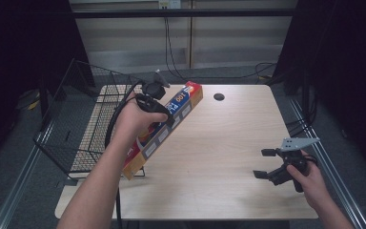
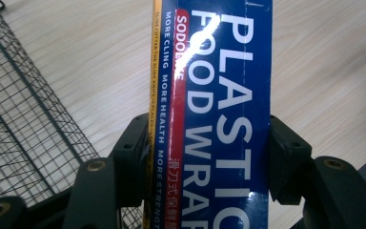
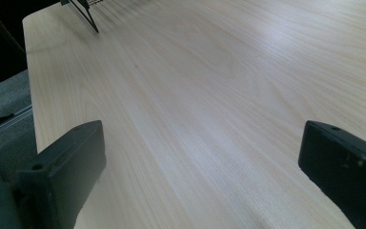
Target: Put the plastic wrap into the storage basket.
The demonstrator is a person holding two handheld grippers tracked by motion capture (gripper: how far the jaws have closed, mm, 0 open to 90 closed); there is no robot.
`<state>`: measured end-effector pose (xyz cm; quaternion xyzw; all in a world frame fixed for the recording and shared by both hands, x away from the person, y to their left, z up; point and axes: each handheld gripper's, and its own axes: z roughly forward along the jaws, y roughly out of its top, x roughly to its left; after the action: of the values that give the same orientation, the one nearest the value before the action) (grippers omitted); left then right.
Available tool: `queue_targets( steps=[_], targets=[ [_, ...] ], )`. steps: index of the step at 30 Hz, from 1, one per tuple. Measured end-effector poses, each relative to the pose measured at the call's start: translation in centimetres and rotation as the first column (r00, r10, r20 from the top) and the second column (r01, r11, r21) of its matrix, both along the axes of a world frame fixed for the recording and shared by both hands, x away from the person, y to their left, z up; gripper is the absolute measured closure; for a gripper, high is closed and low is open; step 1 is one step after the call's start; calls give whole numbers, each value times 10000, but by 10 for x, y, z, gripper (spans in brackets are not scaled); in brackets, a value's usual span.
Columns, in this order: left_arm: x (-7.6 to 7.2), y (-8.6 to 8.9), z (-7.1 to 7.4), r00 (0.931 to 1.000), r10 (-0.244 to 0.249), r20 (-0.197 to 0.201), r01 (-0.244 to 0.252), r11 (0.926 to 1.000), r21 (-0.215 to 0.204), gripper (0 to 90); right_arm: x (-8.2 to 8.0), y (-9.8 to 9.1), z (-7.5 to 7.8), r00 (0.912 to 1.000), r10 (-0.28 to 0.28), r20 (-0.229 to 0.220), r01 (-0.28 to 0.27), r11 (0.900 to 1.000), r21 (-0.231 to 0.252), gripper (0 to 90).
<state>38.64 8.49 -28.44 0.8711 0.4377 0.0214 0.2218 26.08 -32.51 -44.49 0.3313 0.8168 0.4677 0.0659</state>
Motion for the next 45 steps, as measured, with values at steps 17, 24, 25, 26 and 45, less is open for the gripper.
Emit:
queue_targets(
  steps=[17, 24, 25, 26, 45],
  targets=[
    [6, 37, 23, 9943, 1062, 82, -1063, 9942, 188, 436, 0, 1, 0, 10000, 40, 18, -39, 10000, -55, 21],
    [6, 51, 27, 9885, 1509, 71, -1510, 9883, 222, 436, 0, 1, 0, 10000, 34, 13, -34, 10000, -60, 21],
    [6, 53, 28, 9874, 1584, 54, -1584, 9871, 216, 436, 0, 1, 0, 10000, 40, 14, -40, 10000, -56, 21],
    [7, 56, 29, 9886, 1500, 133, -1504, 9881, 326, 436, 0, 1, 0, 10000, 34, 14, -33, 10000, -56, 21],
    [10, 84, 42, 9752, 2201, 245, -2209, 9747, 349, 436, 0, 1, 0, 10000, 35, 16, -35, 10000, -44, 20]
  ],
)
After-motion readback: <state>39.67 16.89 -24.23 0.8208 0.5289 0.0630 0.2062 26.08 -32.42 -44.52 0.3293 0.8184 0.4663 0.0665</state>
